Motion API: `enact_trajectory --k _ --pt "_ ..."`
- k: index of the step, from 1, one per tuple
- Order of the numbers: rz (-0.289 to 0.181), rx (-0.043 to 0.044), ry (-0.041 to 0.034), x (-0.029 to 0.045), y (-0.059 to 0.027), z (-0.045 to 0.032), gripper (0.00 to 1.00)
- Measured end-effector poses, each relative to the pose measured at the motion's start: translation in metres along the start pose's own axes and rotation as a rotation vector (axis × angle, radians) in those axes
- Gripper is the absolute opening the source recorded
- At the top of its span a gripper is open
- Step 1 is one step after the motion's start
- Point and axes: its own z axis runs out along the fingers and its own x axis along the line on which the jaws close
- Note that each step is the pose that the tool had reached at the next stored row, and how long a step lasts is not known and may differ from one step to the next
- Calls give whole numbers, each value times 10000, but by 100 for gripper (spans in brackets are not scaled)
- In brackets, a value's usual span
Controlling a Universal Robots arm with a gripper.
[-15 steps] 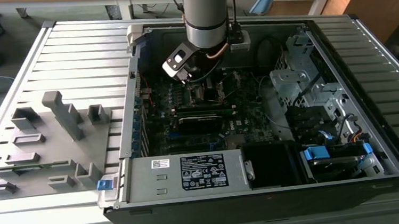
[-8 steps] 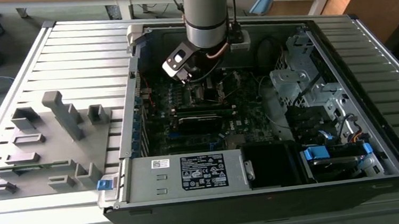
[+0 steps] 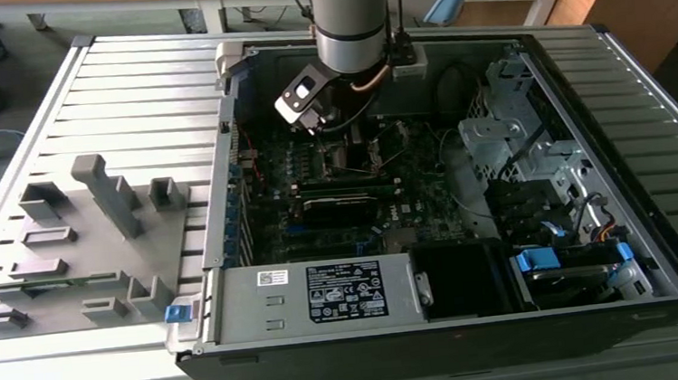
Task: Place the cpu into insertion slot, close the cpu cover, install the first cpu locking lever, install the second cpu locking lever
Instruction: 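Place the cpu into insertion slot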
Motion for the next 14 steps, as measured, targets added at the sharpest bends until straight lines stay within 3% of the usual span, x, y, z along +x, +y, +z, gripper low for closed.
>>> enact_trajectory --k 4,12,14 --pt "0 0 0 2 4 -48 61" --pt "0 0 0 2 4 -51 61" --pt "0 -1 1 2 4 -51 53"
